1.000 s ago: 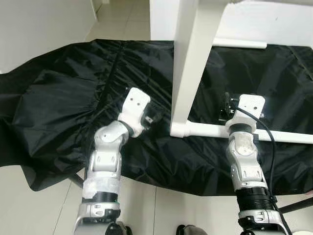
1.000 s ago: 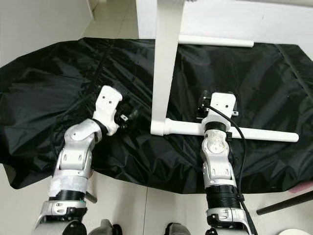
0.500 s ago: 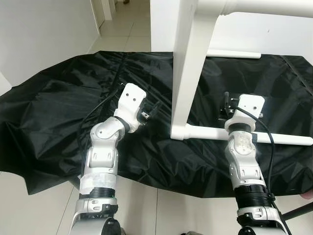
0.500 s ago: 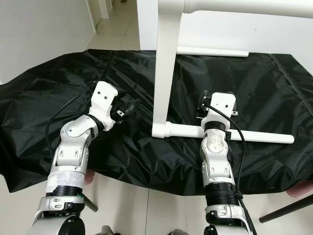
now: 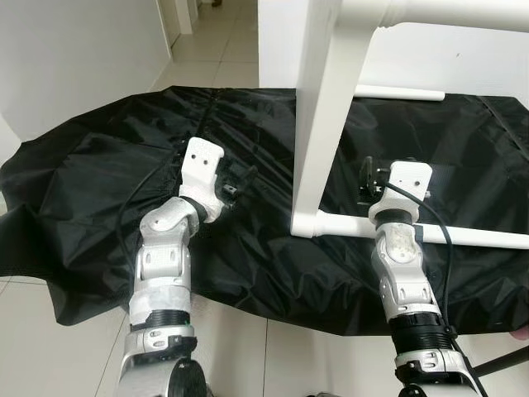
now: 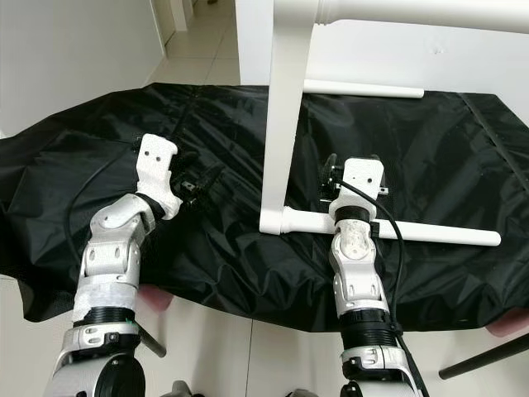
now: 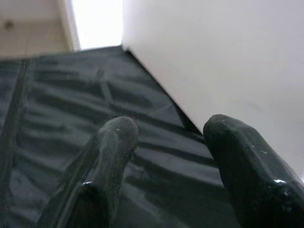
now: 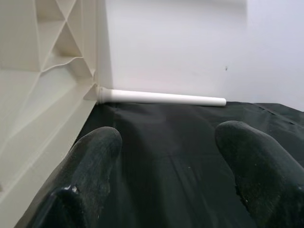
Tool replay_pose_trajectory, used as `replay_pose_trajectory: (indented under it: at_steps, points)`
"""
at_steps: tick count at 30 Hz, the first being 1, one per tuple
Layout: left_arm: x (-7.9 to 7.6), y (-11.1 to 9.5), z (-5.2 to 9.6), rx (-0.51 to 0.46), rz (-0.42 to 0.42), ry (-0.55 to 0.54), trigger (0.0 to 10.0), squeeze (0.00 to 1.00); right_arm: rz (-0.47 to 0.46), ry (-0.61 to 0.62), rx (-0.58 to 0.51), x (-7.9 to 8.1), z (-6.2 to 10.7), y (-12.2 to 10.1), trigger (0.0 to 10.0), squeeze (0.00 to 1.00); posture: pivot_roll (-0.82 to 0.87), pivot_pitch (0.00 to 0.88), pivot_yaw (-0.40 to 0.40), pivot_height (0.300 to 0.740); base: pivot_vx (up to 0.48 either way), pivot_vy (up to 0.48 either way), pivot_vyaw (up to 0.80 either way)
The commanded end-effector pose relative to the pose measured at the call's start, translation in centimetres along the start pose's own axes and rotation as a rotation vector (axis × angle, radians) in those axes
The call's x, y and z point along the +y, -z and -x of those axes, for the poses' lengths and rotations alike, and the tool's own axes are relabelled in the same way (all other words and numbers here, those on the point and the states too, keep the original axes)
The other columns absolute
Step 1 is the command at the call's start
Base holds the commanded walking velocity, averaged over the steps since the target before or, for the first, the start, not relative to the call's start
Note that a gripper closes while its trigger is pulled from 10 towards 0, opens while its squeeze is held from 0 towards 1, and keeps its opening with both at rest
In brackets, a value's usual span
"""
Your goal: Building children table
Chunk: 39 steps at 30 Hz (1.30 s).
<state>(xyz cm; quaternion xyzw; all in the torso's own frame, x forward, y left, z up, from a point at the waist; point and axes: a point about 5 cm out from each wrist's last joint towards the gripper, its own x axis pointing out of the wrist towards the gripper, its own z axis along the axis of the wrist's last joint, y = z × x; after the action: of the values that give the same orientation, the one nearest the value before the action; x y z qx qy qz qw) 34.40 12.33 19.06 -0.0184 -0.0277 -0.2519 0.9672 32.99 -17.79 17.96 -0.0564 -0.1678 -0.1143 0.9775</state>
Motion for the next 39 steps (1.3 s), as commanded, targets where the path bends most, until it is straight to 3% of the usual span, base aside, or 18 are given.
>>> replay_pose_trajectory:
  at_steps: [1,10,18,21,27,39]
  points:
    - [1.8,0.5,0.1,0.017,0.069,-0.451,10.0,0.00,-0.005,-0.005,0.010,0.1,0.2,0.4,10.0,0.00,-0.10,0.000,0.059,0.740,0.000,0.000,0.00]
    - [2.5,0.2,0.0,0.024,0.020,-0.472,10.0,0.00,-0.005,0.003,-0.009,0.5,-0.2,-0.5,10.0,0.00,-0.14,0.044,0.067,0.740,0.000,0.000,0.00]
    - [2.0,-0.1,-0.3,-0.008,-0.044,-0.478,10.0,0.00,-0.023,-0.011,-0.004,1.1,-0.1,-0.4,10.0,0.00,-0.12,0.041,0.055,0.740,0.000,0.000,0.00]
    - [0.9,-0.3,0.3,-0.103,-0.027,-0.366,10.0,0.00,-0.056,-0.056,-0.014,1.5,0.3,-0.3,10.0,0.00,-0.10,0.045,0.050,0.740,0.000,0.000,0.00]
    - [-0.3,0.2,1.0,-0.157,-0.002,-0.260,10.0,0.00,-0.086,-0.091,-0.028,1.5,1.1,-0.1,10.0,0.00,-0.09,0.062,0.052,0.740,0.000,0.000,0.00]
    - [-1.9,0.7,2.4,-0.185,-0.079,-0.204,10.0,0.00,-0.062,-0.123,-0.001,1.4,3.0,0.8,10.0,0.00,-0.11,0.067,0.065,0.740,0.000,0.000,0.00]
